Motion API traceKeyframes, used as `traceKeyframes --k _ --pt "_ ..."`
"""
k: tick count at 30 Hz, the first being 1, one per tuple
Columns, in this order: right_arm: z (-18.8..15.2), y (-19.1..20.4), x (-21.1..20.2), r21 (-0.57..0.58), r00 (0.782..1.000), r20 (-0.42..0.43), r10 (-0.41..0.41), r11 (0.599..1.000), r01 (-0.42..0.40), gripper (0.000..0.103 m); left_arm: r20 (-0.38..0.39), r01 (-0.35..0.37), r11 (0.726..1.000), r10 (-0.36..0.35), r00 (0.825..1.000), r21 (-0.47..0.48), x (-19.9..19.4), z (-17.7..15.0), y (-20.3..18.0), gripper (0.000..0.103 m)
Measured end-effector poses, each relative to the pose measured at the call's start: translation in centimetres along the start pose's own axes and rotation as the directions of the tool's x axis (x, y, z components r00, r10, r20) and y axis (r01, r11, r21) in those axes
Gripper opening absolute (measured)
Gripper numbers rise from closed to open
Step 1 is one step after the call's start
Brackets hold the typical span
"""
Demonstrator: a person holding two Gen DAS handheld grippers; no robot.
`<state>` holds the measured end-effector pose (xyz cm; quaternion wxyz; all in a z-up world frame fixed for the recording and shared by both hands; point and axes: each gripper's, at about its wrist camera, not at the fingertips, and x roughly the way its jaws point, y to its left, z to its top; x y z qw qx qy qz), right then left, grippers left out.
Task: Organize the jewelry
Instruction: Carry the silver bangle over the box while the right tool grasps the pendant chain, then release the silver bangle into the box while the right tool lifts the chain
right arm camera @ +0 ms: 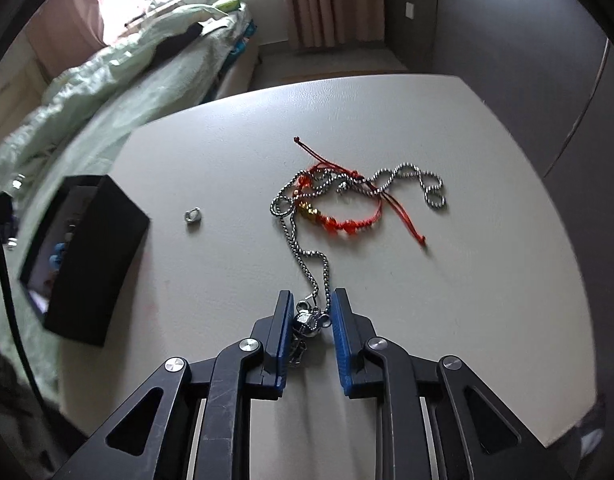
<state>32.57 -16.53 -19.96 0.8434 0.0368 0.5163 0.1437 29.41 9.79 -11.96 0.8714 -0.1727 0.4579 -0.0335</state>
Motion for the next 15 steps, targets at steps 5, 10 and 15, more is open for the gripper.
traceKeyframes --k 5,10,15 --pt "0.0 -2.7 -0.5 0.108 0.986 0.009 0.168 0.980 -0.168 0.020 0.003 0.000 1.000 0.001 1.000 -0.014 -0.2 -0.1 0.4 0.051" --pt "0.6 -2.7 -2.0 0.113 0.976 0.050 0.212 0.970 -0.216 0.020 0.003 -0.006 1.000 0.006 1.000 -0.027 -0.2 0.1 1.1 0.052" --pt "1.9 -1.3 -4.3 0.073 0.969 0.097 0.228 0.969 -0.235 0.020 -0.014 0.000 1.000 -0.001 1.000 -0.028 0.5 0.1 1.4 0.052"
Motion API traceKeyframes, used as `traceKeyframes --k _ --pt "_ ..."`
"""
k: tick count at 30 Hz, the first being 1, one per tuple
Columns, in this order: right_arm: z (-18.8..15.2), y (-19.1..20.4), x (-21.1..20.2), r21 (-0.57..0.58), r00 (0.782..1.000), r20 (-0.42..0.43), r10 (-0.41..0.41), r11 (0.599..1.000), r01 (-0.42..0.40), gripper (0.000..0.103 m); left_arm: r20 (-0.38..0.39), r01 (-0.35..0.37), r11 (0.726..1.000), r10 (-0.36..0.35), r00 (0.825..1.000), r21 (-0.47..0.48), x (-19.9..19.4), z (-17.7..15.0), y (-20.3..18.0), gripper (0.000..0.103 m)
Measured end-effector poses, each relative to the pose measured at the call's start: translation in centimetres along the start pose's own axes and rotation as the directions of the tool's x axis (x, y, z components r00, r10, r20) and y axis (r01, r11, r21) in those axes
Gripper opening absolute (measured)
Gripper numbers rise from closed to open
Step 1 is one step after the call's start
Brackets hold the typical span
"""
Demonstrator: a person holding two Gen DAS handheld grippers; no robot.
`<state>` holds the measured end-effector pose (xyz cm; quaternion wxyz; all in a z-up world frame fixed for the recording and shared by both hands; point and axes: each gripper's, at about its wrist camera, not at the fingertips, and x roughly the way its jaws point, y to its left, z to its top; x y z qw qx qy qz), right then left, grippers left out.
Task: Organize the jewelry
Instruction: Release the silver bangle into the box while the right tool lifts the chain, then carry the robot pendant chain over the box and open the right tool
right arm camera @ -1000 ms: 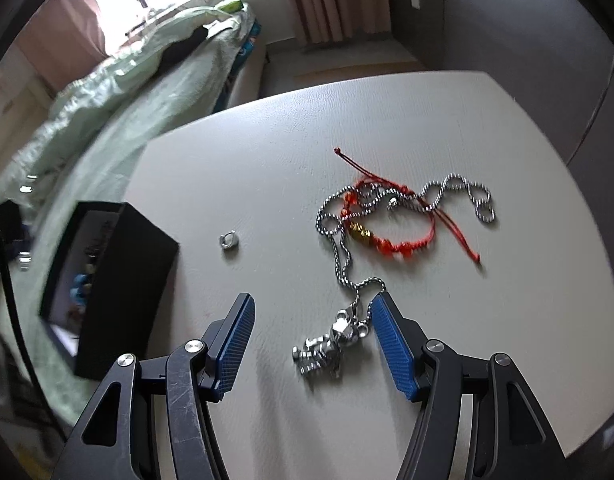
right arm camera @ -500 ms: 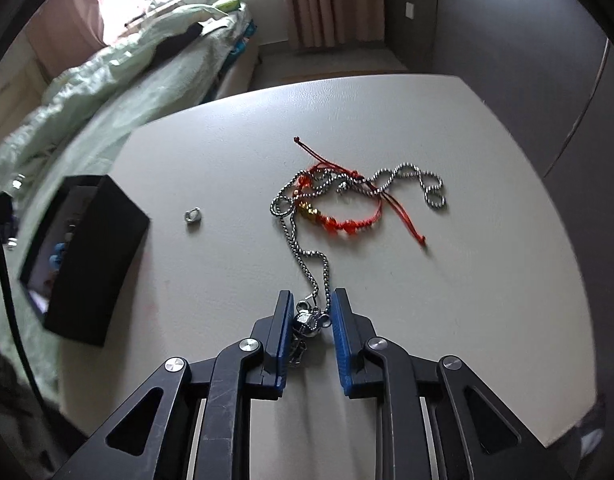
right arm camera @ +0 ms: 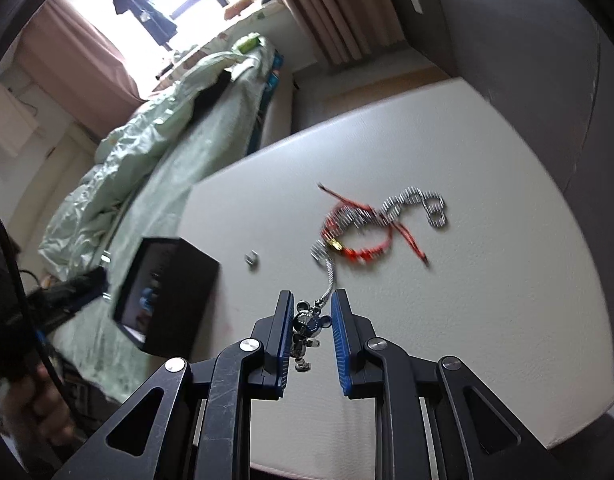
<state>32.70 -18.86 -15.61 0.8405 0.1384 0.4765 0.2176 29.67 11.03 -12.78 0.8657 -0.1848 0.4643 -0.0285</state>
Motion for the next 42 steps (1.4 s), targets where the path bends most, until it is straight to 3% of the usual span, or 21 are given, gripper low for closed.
traceKeyframes --k 3,7,22,42 --pt "1.3 1.6 -1.5 -0.043 0.999 0.033 0.009 0.999 -0.007 0.020 -0.012 -0.009 1.000 0.009 1.000 0.018 0.5 0.0 -0.3 0.053" --pt "3.4 4.2 -3.3 -0.116 0.997 0.068 0.020 0.993 -0.012 0.020 -0.036 0.013 1.000 -0.014 0.999 -0.017 0.7 0.2 0.1 0.072" --pt "9.7 13.1 -10.9 -0.330 0.974 0.223 0.045 0.943 0.032 0.020 0.061 0.033 0.994 -0.027 0.998 -0.103 -3.7 0.5 3.1 0.073" --pt "12.5 24.0 -16.9 -0.473 0.933 0.322 0.163 0.881 0.009 0.020 0.149 0.045 0.991 -0.026 0.988 -0.125 -9.0 0.4 5.7 0.073"
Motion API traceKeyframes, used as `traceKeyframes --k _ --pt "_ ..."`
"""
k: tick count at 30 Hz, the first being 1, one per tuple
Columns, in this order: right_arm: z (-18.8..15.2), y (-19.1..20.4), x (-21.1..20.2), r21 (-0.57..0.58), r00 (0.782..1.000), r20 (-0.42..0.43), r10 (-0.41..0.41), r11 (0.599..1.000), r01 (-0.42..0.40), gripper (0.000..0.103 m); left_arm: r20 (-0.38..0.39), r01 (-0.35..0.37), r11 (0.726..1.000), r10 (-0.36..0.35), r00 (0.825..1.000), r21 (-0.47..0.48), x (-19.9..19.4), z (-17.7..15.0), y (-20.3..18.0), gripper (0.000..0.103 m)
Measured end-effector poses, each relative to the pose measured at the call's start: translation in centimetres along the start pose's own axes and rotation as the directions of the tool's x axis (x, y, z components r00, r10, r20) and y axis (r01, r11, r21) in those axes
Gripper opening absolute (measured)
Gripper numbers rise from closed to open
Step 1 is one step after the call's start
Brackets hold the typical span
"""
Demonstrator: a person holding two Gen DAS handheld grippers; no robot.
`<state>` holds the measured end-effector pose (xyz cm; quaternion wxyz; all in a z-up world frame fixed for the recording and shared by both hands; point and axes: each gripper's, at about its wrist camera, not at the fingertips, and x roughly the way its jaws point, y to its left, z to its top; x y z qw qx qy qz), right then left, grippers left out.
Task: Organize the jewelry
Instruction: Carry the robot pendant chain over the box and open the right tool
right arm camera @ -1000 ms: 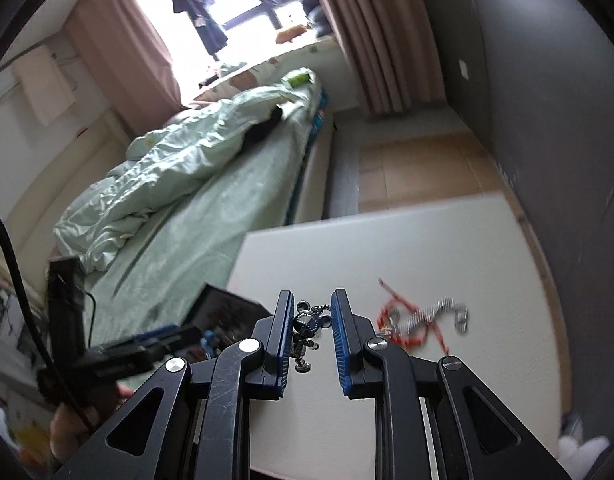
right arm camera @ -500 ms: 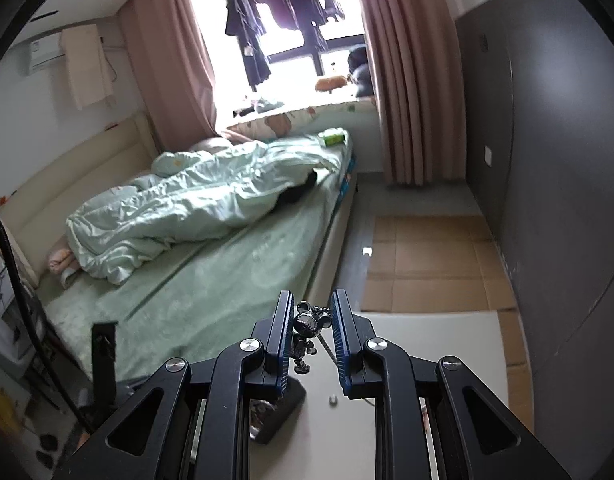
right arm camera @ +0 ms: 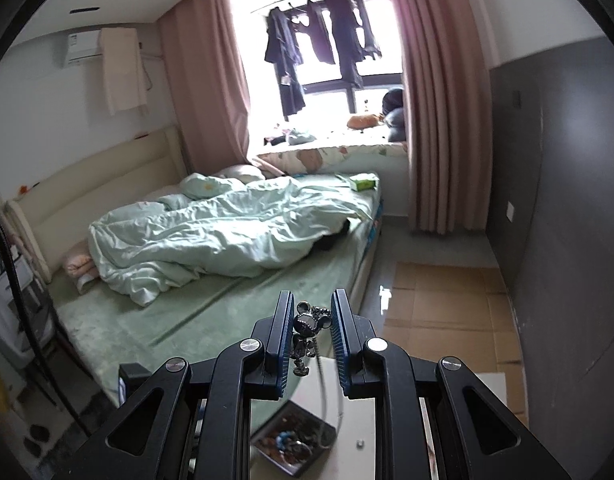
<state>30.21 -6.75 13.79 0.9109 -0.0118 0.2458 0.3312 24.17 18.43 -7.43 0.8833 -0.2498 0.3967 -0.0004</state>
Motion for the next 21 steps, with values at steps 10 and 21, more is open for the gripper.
traceKeyframes --k 10,21 --pt "0.8 4.1 2.2 -0.052 0.999 -0.018 0.026 0.998 -0.027 0.020 0.018 -0.005 1.000 0.005 1.000 -0.017 -1.4 -0.1 1.7 0.073" --pt "-2.3 5.0 6.8 -0.028 0.992 -0.113 0.053 0.998 -0.056 0.020 0.020 -0.016 0.999 0.017 1.000 -0.043 -1.9 -0.5 3.7 0.073"
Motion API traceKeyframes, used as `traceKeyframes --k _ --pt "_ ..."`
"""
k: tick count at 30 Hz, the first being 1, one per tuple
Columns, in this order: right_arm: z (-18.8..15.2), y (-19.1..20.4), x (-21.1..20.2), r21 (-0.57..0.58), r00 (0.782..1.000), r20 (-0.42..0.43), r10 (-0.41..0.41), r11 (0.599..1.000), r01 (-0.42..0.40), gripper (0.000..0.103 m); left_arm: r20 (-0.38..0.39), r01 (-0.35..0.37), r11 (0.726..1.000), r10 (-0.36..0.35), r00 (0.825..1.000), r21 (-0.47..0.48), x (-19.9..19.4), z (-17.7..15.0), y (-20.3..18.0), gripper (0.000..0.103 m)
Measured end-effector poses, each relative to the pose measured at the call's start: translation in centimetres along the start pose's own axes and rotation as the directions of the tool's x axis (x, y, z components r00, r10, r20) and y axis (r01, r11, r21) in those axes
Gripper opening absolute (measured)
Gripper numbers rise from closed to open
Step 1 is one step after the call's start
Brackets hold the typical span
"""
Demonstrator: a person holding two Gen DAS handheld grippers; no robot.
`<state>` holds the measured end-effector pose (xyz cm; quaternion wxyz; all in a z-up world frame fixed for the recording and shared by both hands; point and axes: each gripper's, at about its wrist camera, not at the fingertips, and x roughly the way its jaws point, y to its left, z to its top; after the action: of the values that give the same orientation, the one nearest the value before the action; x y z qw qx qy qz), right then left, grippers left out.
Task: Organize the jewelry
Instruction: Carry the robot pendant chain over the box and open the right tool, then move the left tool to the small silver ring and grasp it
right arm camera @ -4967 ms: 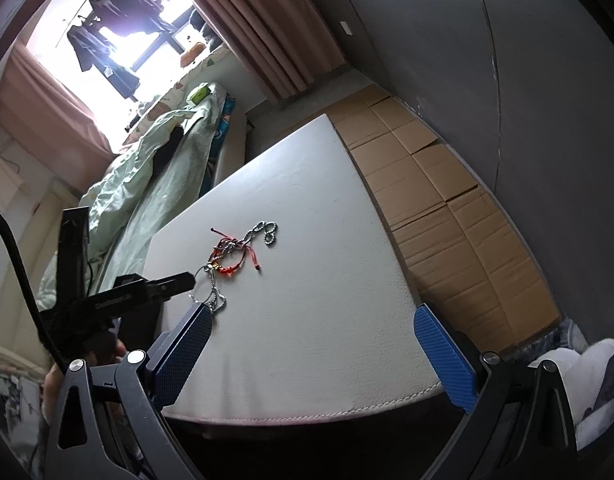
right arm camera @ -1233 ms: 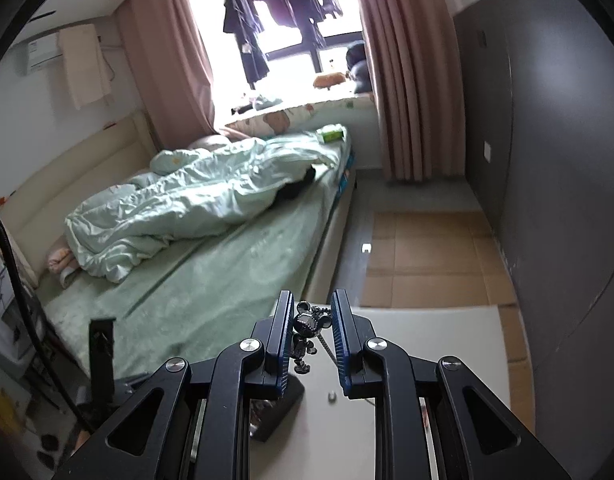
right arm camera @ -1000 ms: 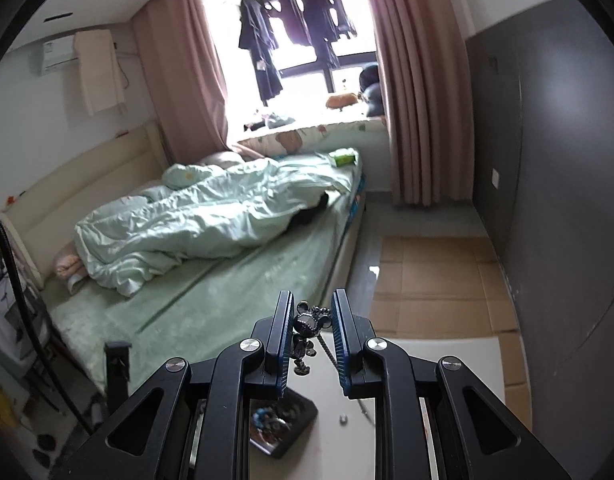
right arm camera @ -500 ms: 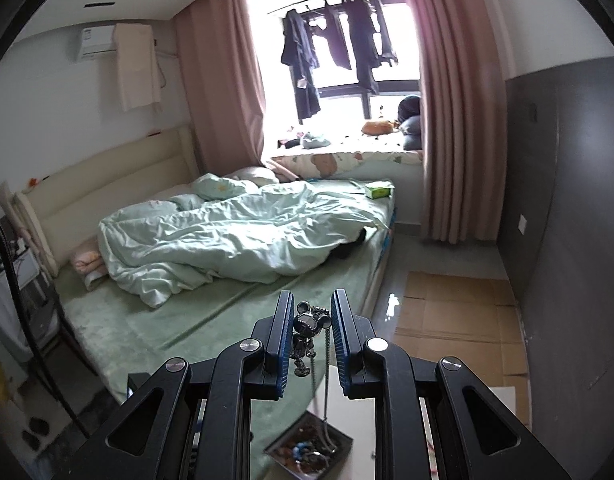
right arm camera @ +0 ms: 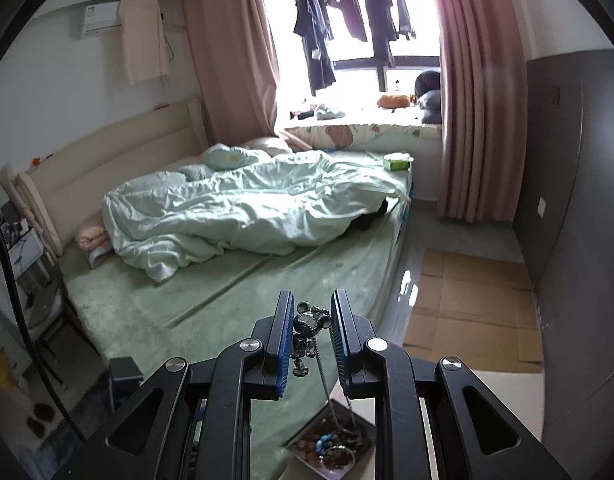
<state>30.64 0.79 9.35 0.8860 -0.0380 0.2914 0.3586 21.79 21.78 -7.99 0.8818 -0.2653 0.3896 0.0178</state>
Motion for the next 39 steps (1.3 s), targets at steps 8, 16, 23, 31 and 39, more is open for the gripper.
traceKeyframes --k 8,16,23,31,39 --pt "-2.8 -0.5 4.1 0.043 0.996 -0.082 0.028 0.999 -0.025 0.020 -0.003 -0.012 1.000 0.012 1.000 -0.016 0.0 -0.3 1.0 0.073" --pt "-6.6 -2.2 7.8 0.105 0.985 -0.170 0.042 0.994 -0.024 0.020 -0.012 -0.031 0.999 0.031 0.999 -0.026 0.3 -0.4 1.6 0.073" --pt "-10.2 -3.6 11.7 0.167 0.946 -0.315 0.078 0.986 -0.025 0.020 -0.018 -0.044 0.999 0.044 0.999 -0.027 0.6 -0.3 1.1 0.073" --pt "-12.4 -8.8 7.3 0.248 0.965 -0.261 0.037 0.968 0.030 0.052 -0.046 -0.022 0.999 0.023 0.999 0.030 2.4 -0.6 -2.2 0.073" --pt "-15.2 -14.3 3.2 0.322 0.969 -0.248 -0.004 0.943 0.086 0.052 -0.087 0.025 0.990 -0.013 0.996 0.136 5.1 -1.6 -7.9 0.073"
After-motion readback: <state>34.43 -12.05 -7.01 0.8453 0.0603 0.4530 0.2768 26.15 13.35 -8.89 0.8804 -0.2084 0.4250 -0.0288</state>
